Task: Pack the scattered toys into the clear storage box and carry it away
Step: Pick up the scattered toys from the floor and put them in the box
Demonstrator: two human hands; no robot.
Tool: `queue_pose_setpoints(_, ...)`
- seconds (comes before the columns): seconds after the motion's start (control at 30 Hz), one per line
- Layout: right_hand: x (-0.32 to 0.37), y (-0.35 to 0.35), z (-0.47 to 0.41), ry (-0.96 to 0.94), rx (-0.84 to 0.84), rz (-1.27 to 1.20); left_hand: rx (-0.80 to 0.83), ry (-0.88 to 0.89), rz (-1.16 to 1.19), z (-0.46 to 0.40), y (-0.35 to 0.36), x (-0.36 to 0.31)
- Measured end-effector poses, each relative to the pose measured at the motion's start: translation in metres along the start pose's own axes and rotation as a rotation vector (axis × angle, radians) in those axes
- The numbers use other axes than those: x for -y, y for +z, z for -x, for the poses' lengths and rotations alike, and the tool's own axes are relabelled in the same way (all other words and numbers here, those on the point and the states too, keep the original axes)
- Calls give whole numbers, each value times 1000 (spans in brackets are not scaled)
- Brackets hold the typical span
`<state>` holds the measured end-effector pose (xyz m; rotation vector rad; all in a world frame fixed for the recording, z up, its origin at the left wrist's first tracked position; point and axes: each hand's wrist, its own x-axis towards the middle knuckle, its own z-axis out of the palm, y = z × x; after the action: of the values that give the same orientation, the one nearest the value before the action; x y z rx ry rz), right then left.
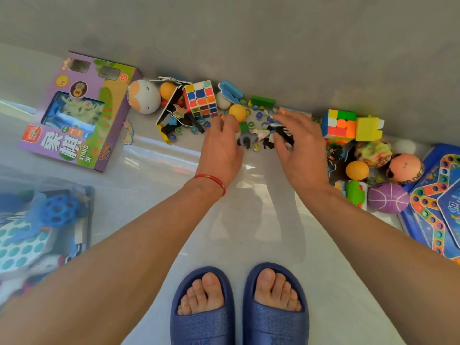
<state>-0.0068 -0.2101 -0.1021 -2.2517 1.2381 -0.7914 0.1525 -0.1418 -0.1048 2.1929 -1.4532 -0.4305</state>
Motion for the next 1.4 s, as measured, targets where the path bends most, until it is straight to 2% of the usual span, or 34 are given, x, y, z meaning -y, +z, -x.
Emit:
queue_pose_setpoints(0.07,7,-12,6,174,-80,-182,-3,40,4,8,-1,-4)
queue_pose_setpoints(0.17,22,-27,10,627,-213,-599,-3,83,-34,15,6,-2)
queue_pose_setpoints(0.27,23,-39,14,1020,-146,-952,14,40,-24,10,9,-1)
queue_pose_setpoints(0.33,20,-43,20,1138,-38,-1108,79,18,-78,3,11,-2)
queue_pose_setpoints(0.43,17,-39,29,1195,13,-1219,179,5,-171,-5,14,3)
queue_pose_setpoints(0.5,19,-37,31,1163,33,-1200,193,-1,-168,-6,15,7)
queue_pose_setpoints(0.53,21,-37,31,1110,58,-1115,186,-10,-143,-5,15,8)
queue_pose_setpoints(0.6,25,-35,31,923,142,-795,156,-22,-81,0,13,9)
queue_pose_setpoints(0.7,25,-24,33,478,300,-161,116,-25,-43,8,9,5)
queue_pose_setpoints(0.73,25,-17,33,333,316,-7,116,-20,-65,10,8,3)
queue_pose_setpoints(0.8,24,-2,30,175,318,157,124,0,-144,11,5,0)
queue_pose_setpoints(1.0,21,14,31,126,437,440,134,139,-239,-6,8,-8)
queue_pose_setpoints(1.27,14,2,62,176,403,359,137,260,-497,-18,24,-9)
queue_pose_setpoints(1.33,11,3,71,188,395,328,142,252,-459,-15,22,-14)
queue_pose_setpoints(1.4,8,3,80,212,366,296,133,156,-251,2,17,-19)
